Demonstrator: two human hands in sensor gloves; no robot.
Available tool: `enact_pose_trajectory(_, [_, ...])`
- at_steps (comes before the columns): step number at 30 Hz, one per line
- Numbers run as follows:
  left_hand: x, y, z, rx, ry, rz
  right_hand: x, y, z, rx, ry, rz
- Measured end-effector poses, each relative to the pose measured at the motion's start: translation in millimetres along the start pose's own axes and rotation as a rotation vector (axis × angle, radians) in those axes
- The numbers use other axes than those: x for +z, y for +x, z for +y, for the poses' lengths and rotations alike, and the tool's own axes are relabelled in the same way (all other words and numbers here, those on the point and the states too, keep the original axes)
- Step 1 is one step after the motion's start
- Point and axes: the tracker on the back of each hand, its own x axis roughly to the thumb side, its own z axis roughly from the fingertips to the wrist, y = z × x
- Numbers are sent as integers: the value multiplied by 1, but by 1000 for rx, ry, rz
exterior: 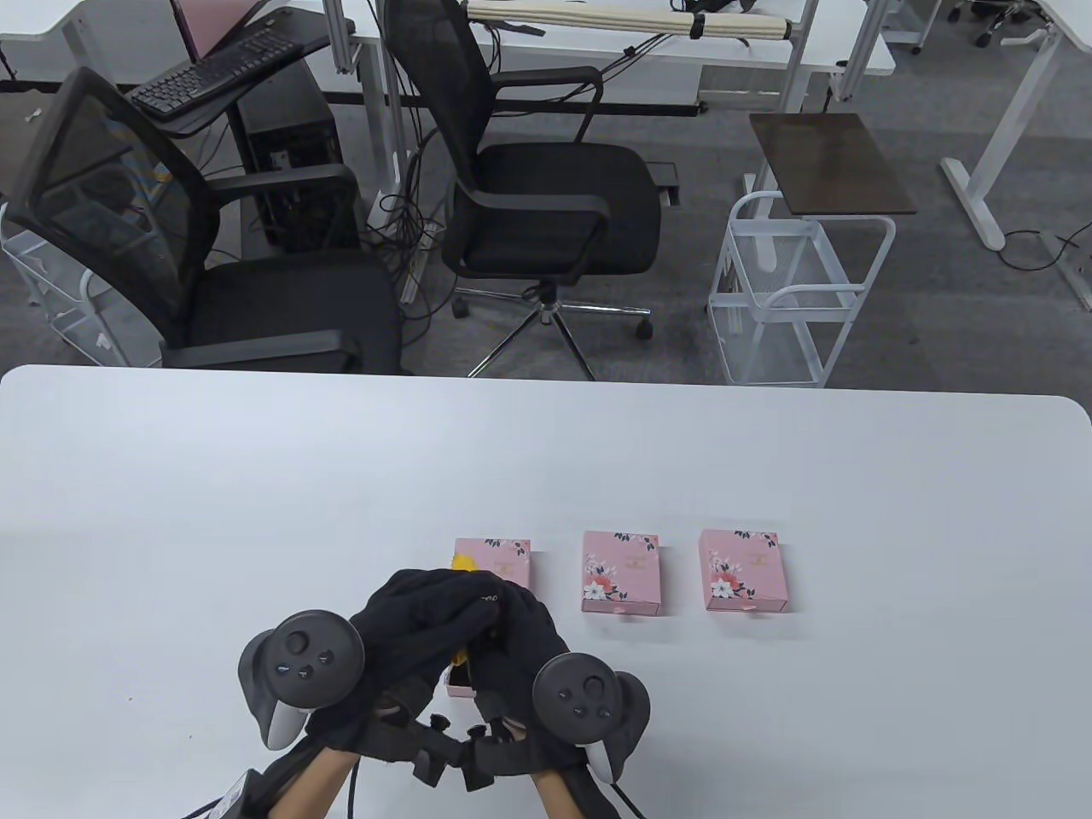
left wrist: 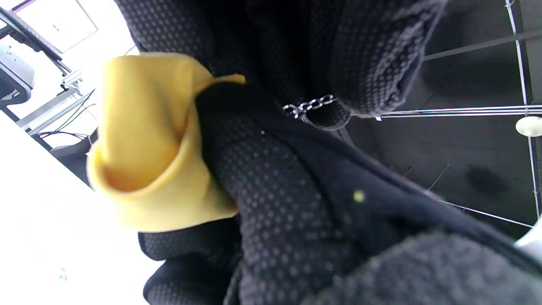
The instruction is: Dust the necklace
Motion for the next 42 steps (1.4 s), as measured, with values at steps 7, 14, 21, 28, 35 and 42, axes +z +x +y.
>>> enact_pose_trajectory(7, [0,1,-1,-26,2,-2,0,-3,0,-19,21,14])
enact_pose_trajectory(14, [-2,-3,1,-56,28,-5,-1,-2,2,-9,76,-3])
enact_pose_trajectory(21, [-4,-7,3,-14,26,5,-1,-2,1,20,46,-13])
enact_pose_trajectory(28, [-4,-8,5,7,39,6,0,-1,1,58,36,-42])
enact_pose_trajectory(35, [-4,-7,11,20,59,-3,2,1,5,48,72,-47])
enact_pose_trajectory(42, [-3,-4,16,31,80,-21,2,2,6,53,93,-64])
